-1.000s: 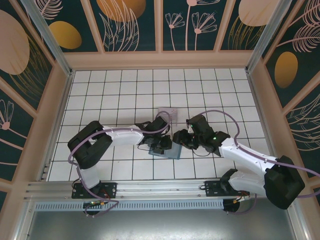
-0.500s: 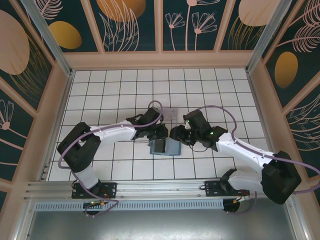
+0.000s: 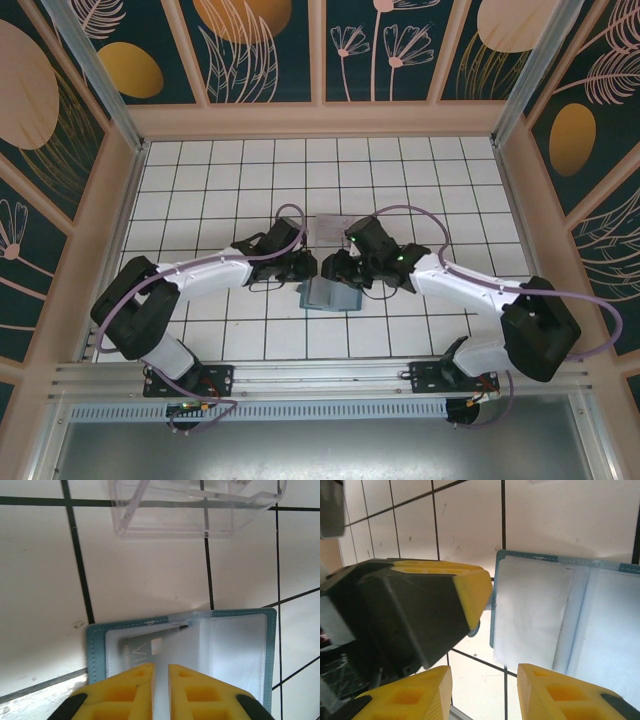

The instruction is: Take the credit cards out of the card holder

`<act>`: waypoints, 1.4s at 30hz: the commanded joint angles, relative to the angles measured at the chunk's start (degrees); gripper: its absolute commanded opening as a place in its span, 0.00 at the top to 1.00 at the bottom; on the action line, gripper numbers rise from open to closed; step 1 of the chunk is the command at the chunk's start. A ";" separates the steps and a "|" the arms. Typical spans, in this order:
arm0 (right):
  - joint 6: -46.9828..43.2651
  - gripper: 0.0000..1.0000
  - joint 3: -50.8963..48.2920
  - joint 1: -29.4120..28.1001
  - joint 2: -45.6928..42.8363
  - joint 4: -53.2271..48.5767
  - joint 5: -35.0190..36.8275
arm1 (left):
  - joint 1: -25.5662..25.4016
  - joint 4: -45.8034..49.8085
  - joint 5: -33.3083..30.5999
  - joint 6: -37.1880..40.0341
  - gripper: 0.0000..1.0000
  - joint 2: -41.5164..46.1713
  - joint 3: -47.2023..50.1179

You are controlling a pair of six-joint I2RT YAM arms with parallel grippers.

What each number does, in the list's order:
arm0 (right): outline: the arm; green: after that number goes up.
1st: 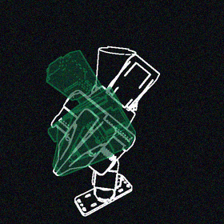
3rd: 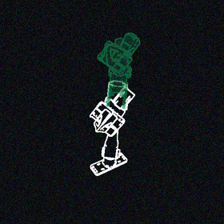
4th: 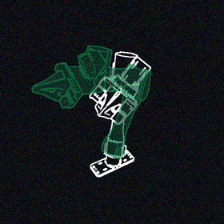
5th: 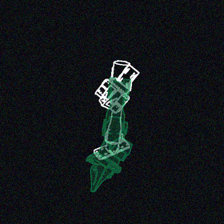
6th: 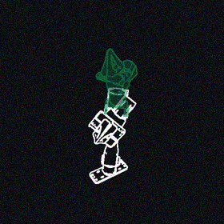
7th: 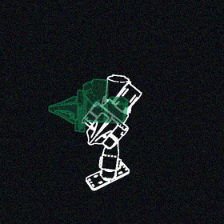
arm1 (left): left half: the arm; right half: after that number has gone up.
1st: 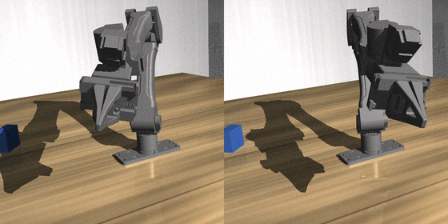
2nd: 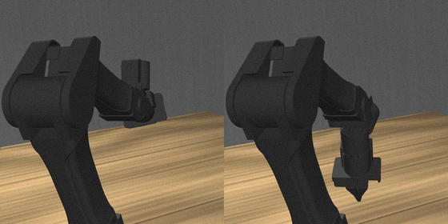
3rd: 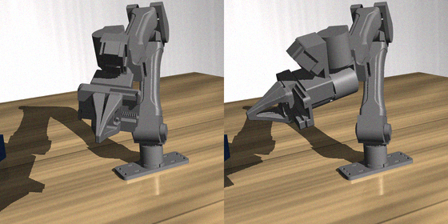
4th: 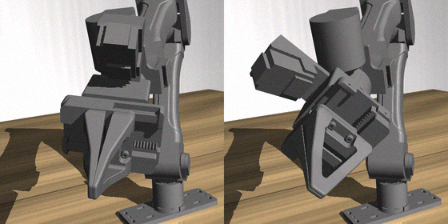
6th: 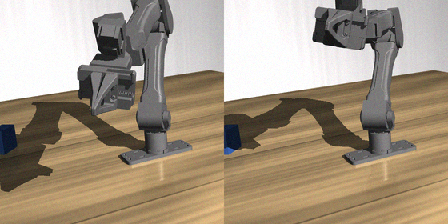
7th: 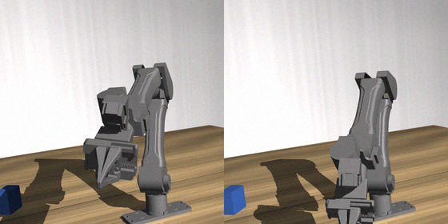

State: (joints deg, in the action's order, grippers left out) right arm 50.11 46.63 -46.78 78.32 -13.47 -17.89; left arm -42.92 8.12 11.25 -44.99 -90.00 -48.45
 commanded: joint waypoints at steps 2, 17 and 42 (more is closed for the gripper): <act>1.08 0.60 2.61 -1.15 3.20 0.69 0.22 | 0.66 1.37 -2.00 1.44 0.83 2.69 2.33; -3.19 0.61 9.82 -4.54 10.70 -10.10 7.49 | 1.67 4.67 -4.59 2.02 0.82 5.03 6.60; -5.89 0.62 32.81 -11.26 34.35 -31.35 21.67 | 10.57 1.28 -1.76 3.84 0.81 14.73 16.98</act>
State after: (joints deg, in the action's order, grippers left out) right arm 44.82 77.58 -57.41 111.13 -41.41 0.91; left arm -32.88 10.11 8.75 -42.61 -75.77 -32.18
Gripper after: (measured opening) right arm 0.380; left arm 0.190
